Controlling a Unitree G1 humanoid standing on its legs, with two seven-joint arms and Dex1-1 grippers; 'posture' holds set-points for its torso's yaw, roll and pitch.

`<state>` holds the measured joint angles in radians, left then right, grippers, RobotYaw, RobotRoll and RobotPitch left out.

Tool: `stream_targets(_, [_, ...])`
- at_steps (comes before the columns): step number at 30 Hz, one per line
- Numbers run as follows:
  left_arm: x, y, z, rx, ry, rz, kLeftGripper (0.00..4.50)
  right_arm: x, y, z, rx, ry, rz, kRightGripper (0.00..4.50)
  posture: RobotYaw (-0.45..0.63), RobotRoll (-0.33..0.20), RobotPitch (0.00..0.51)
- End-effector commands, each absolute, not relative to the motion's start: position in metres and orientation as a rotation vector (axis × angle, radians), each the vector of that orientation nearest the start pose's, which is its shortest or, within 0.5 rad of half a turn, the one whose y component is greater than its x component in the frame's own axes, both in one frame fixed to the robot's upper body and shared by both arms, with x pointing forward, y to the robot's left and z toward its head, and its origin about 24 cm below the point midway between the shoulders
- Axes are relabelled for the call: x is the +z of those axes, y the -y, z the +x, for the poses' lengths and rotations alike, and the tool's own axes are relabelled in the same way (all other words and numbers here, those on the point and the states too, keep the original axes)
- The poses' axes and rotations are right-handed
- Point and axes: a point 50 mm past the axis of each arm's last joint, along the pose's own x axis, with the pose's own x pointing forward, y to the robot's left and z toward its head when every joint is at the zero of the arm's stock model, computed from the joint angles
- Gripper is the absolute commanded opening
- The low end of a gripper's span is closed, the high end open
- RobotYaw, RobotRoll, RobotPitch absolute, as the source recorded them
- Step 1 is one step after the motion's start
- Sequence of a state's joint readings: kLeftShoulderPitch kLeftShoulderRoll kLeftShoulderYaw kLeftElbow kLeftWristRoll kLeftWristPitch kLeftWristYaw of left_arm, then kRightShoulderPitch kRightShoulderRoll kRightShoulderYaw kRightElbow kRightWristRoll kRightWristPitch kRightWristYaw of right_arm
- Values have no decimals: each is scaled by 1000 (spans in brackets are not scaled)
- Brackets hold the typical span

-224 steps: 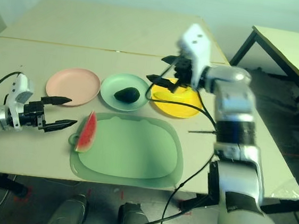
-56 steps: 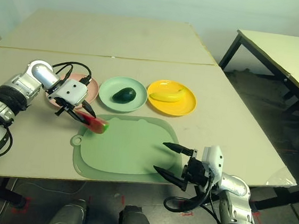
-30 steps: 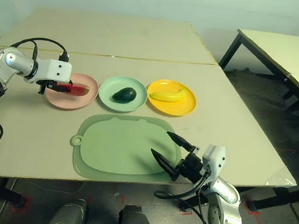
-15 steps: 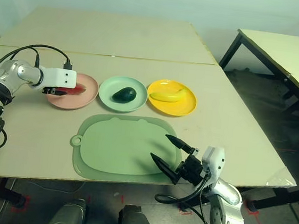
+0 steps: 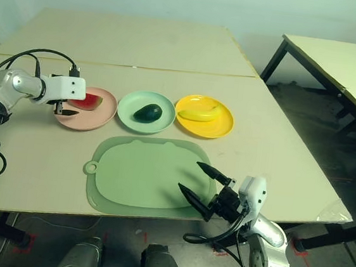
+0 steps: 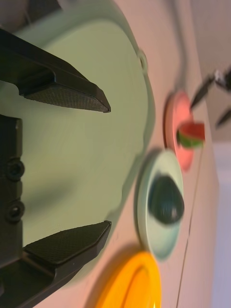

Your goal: Place the fruits into color-matched plates.

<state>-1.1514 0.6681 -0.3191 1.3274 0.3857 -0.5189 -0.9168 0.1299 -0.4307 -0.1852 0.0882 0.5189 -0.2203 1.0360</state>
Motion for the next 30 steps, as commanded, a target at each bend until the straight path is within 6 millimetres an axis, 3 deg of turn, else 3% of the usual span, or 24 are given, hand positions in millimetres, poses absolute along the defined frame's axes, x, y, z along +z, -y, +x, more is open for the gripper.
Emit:
stream_targets(1, [181, -253, 380, -827, -230, 987, 4484, 61, 245, 206, 694, 157, 14, 4500, -2, 0, 56])
stream_targets(7, [191, -271, 374, -659, 2, 584, 4484, 57, 256, 210, 491, 172, -6, 4500, -10, 0, 68])
stream_targets(9, [181, -276, 367, -583, 64, 415, 4484, 53, 261, 207, 447, 160, -10, 4500, -5, 0, 76])
stream_targets(11, [159, -278, 353, -501, 102, 279, 4484, 48, 268, 204, 388, 149, -11, 4500, 6, 0, 82])
stream_targets(16, [114, -262, 307, -363, 99, 138, 4484, 30, 289, 194, 253, 95, -26, 4500, 46, 0, 98])
stream_targets(19, [101, -255, 287, -288, 82, 80, 4484, 24, 301, 196, 177, 83, -39, 4500, 63, 0, 106])
stream_targets(25, [83, -248, 263, -198, 30, 22, 4484, 27, 302, 211, 147, 125, -22, 4500, 78, 0, 116])
stream_targets(30, [73, -248, 250, -155, -8, -5, 4484, 28, 303, 211, 116, 138, -10, 4500, 76, 0, 120])
